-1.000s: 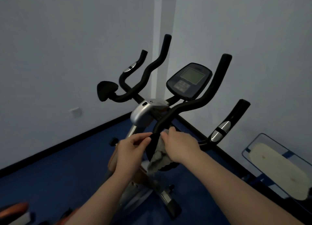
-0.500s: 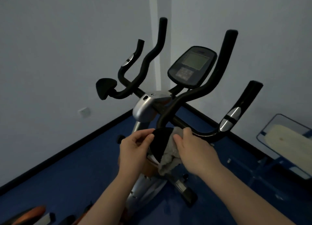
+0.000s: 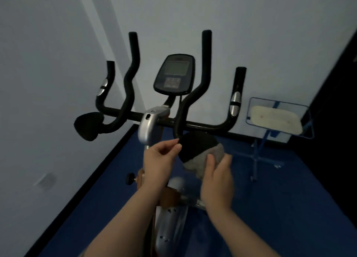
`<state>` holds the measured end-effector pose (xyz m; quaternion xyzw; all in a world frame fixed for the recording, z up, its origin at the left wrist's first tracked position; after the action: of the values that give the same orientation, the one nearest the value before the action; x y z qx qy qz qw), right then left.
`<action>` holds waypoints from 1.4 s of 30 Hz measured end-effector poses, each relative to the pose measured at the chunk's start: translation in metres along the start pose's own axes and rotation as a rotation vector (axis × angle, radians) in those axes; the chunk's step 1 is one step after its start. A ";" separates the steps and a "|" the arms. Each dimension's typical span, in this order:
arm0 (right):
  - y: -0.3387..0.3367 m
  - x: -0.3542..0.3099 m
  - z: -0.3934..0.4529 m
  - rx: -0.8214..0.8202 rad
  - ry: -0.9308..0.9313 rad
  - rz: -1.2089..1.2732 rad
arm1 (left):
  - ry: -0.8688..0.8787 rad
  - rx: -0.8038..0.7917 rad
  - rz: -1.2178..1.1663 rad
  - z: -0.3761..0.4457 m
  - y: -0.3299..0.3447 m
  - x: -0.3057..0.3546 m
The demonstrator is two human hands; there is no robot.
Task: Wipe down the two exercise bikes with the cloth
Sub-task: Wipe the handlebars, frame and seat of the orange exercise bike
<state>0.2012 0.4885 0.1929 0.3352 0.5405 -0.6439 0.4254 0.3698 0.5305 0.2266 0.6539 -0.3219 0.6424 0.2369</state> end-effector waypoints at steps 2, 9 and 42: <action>0.018 0.005 -0.015 0.082 0.127 0.184 | 0.028 -0.002 0.021 -0.002 0.000 -0.001; 0.026 0.002 -0.008 0.232 0.206 0.279 | 0.032 -0.061 0.072 0.008 -0.001 0.000; 0.004 -0.042 0.005 -0.073 -0.802 -0.533 | -0.232 -0.300 -0.516 -0.009 0.011 -0.050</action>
<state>0.2228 0.4915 0.2298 -0.1048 0.4230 -0.7896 0.4320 0.3569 0.5354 0.1759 0.7406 -0.2616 0.4276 0.4475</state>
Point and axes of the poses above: each hand's wrist, its own z-axis towards the middle knuckle, its own y-axis out of the palm, x = y × z, the point moved 7 cm from there along z, towards the middle knuckle, and after that the axes turned 4 degrees about -y, right-handed, at the moved point
